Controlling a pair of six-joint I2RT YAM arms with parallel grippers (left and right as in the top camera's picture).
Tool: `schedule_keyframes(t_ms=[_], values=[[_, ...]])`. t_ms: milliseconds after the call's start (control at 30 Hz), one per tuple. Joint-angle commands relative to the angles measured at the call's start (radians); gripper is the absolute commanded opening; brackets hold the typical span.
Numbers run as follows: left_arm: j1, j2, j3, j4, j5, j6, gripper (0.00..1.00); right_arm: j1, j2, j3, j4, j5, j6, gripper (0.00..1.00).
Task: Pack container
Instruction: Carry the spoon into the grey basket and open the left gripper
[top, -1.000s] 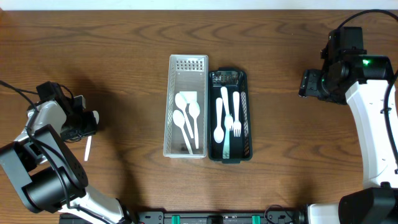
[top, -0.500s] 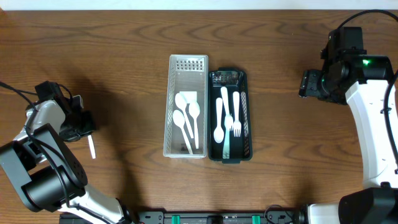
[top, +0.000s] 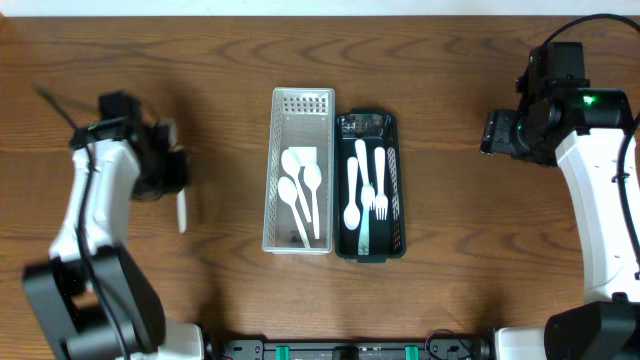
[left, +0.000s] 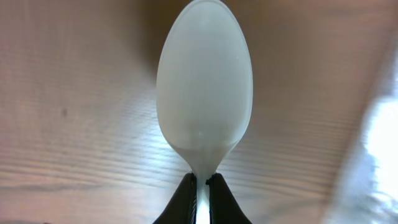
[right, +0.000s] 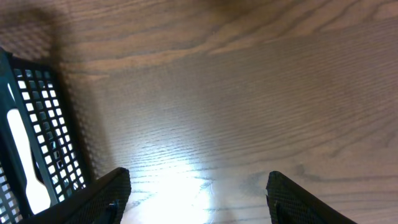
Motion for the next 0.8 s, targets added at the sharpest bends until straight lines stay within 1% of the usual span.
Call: schedule_keyframes(t_ms=[0,100,167,233,333,467,667,700,733,767], values=[[-0.141,-0.108,0.086,-0.036,0.017,-0.059,0.06,-0.006,0.007,0.001,0.002,0.008,-0.01,0.73],[-0.302,-0.163,0.126,-0.032,0.016,-0.123,0.06,-0.009,0.007,0.001,0.014,0.008,-0.01,0.74],[-0.385,-0.17,0.128,-0.021,0.016,-0.145,0.06,-0.008,0.007,0.001,0.026,0.007,-0.009,0.74],[-0.463,-0.157,0.128,-0.014,0.016,-0.172,0.06,-0.008,0.007,0.001,0.037,0.007,-0.009,0.74],[-0.558,-0.114,0.118,0.008,0.012,-0.177,0.06,-0.008,0.007,0.001,0.046,0.007,-0.01,0.74],[-0.618,-0.021,0.107,0.043,0.013,-0.177,0.06,-0.008,0.007,0.001,0.049,0.007,-0.01,0.77],[-0.625,0.129,0.107,0.061,0.013,-0.177,0.06,-0.008,0.007,-0.001,0.047,0.007,-0.01,0.81],[-0.623,0.144,0.107,0.067,0.013,-0.177,0.13,-0.008,0.007,-0.001,0.047,0.008,-0.01,0.82],[-0.623,0.153,0.107,0.075,0.013,-0.176,0.24,-0.008,0.007,-0.001,0.047,0.008,-0.01,0.83],[-0.623,0.156,0.107,0.083,0.012,-0.167,0.3,-0.008,0.007,-0.001,0.049,0.008,-0.01,0.84]])
